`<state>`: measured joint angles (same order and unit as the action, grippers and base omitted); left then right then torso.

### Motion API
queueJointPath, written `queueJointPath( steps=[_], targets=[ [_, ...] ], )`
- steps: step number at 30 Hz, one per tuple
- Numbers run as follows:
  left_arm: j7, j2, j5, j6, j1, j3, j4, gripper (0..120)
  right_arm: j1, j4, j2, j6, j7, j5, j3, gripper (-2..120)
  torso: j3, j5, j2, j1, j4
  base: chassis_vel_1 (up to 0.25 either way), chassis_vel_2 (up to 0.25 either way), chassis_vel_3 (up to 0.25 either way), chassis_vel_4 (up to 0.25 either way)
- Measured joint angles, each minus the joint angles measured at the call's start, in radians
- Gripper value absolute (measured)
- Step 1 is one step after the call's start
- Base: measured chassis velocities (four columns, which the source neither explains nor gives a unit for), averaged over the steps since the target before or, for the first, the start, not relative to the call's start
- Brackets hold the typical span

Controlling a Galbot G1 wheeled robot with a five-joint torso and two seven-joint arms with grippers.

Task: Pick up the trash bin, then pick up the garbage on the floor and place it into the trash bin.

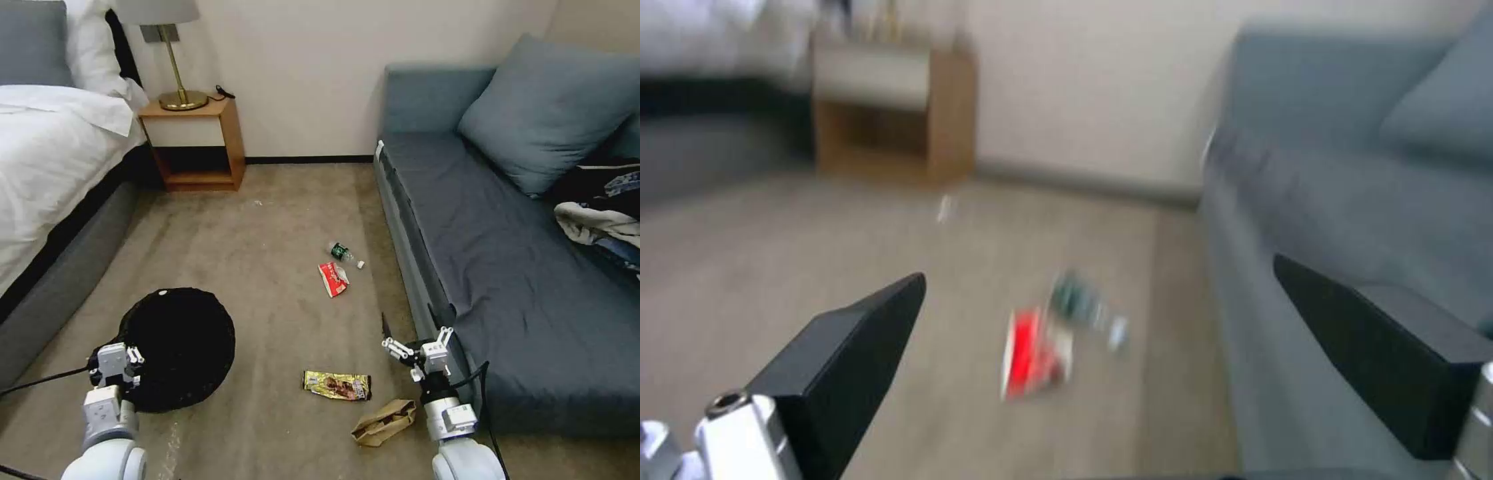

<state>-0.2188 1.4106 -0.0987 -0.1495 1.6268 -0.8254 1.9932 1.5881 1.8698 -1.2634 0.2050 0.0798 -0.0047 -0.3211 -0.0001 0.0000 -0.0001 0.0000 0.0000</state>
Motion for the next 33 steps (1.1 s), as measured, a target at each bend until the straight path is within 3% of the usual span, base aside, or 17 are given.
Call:
queueJointPath(
  steps=[1,2,4,6,7,9,10,12,13,15,16,25,33],
  targets=[
    [0.000,-0.001,0.001,0.000,-0.001,0.000,-0.001,5,0.007,0.019,0.044,-0.059,-0.004,0.016,0.012,100,0.000,0.0001,0.000,0.000,-0.0001,0.000,0.000,0.000,0.000],
    [0.000,-0.001,0.001,0.000,-0.001,0.000,-0.001,5,0.007,0.019,0.044,-0.059,-0.004,0.016,0.012,100,0.000,0.0001,0.000,0.000,-0.0001,0.000,0.000,0.000,0.000],
    [-0.002,-0.002,0.003,0.002,-0.003,0.000,-0.004,5,0.002,0.035,0.124,-0.176,-0.044,0.021,0.015,100,0.000,-0.0001,0.000,0.000,-0.0001,0.000,0.000,0.000,0.000],
    [-0.003,-0.002,0.004,0.002,-0.004,0.001,-0.005,5,-0.008,0.035,0.152,-0.227,-0.061,0.020,0.012,100,0.000,0.0001,0.000,0.000,-0.0002,0.000,0.000,0.000,0.000],
    [-0.004,-0.001,0.009,0.004,-0.007,0.004,-0.007,5,-0.039,0.020,0.213,-0.322,-0.109,0.030,0.011,100,0.000,0.0008,0.000,0.000,0.0000,0.000,0.000,0.000,0.000],
    [-0.007,0.002,0.015,0.006,-0.008,0.006,-0.008,5,-0.066,-0.004,0.276,-0.373,-0.189,0.049,0.011,100,0.000,-0.0003,0.000,0.000,0.0002,0.000,0.000,0.000,0.000],
    [-0.007,0.002,0.015,0.006,-0.008,0.006,-0.008,5,-0.066,-0.004,0.276,-0.373,-0.189,0.049,0.011,100,0.000,-0.0003,0.000,0.000,0.0002,0.000,0.000,0.000,0.000],
    [-0.011,0.004,0.018,0.006,-0.010,0.007,-0.009,5,-0.085,-0.040,0.348,-0.391,-0.342,0.050,0.012,100,0.000,0.0004,0.000,0.000,0.0000,0.000,0.000,0.000,0.000],
    [-0.011,0.004,0.018,0.006,-0.010,0.007,-0.009,5,-0.085,-0.040,0.348,-0.391,-0.342,0.050,0.012,100,0.000,0.0004,0.000,0.000,0.0000,0.000,0.000,0.000,0.000],
    [-0.018,0.006,0.019,0.007,-0.015,0.005,-0.012,5,-0.116,-0.117,0.403,-0.351,-0.484,-0.069,0.035,100,0.000,-0.0002,0.000,0.000,0.0000,0.000,0.000,0.000,0.000],
    [-0.023,0.007,0.019,0.007,-0.017,0.005,-0.013,5,-0.128,-0.141,0.409,-0.338,-0.504,-0.100,0.051,100,0.000,0.0001,0.000,0.000,-0.0001,0.000,0.000,0.000,0.000],
    [-0.039,0.015,0.021,0.008,-0.026,0.000,-0.025,5,-0.221,-0.255,0.374,-0.303,-0.598,-0.264,0.174,100,0.000,0.0002,0.000,0.000,0.0000,0.000,0.000,0.000,0.000],
    [-0.045,0.019,0.021,0.008,-0.033,-0.002,-0.038,5,-0.287,-0.356,0.314,-0.244,-0.625,-0.383,0.196,98,0.000,-0.0001,0.000,0.000,0.0000,0.000,0.000,0.000,0.000]
  ],
)
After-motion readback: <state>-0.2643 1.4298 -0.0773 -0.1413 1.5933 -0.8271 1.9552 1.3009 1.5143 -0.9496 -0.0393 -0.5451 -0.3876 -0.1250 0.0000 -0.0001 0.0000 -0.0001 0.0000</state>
